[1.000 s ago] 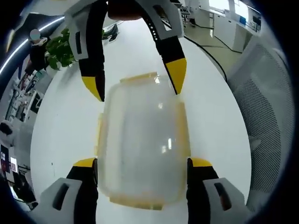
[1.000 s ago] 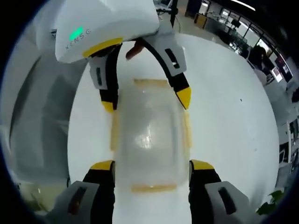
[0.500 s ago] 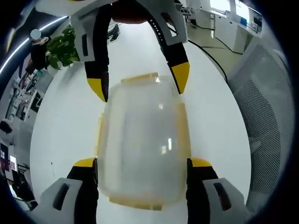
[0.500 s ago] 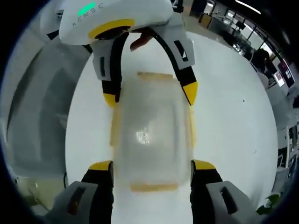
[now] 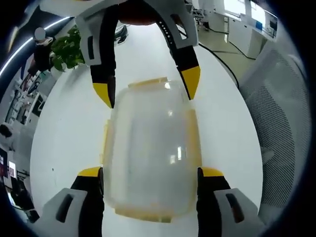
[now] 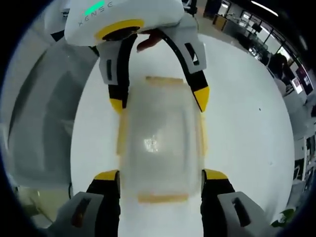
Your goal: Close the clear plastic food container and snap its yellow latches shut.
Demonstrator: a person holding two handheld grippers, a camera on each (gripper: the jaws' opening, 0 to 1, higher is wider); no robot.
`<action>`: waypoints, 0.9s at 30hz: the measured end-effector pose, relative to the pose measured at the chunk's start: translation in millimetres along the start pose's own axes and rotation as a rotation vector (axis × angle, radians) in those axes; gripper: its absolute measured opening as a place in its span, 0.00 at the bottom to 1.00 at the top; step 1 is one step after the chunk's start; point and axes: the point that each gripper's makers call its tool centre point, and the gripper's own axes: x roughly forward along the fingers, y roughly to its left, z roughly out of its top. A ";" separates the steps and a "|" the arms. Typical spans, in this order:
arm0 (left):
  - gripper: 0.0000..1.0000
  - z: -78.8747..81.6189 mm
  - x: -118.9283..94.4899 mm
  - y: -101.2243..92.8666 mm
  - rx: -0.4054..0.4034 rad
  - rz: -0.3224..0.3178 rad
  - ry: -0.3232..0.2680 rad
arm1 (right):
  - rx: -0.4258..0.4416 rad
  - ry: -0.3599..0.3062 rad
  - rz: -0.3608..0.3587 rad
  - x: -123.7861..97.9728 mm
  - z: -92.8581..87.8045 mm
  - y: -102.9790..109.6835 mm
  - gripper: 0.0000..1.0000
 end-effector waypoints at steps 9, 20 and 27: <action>0.77 -9.0 -7.2 -7.0 -0.012 -0.001 -0.001 | -0.006 0.005 0.008 3.5 11.1 5.4 0.66; 0.77 -24.6 -17.0 -14.1 -0.028 0.003 -0.002 | -0.018 -0.004 0.016 9.7 28.7 11.0 0.66; 0.77 -36.4 -23.7 -17.5 -0.032 0.007 0.007 | -0.025 -0.005 0.016 14.7 41.4 13.5 0.66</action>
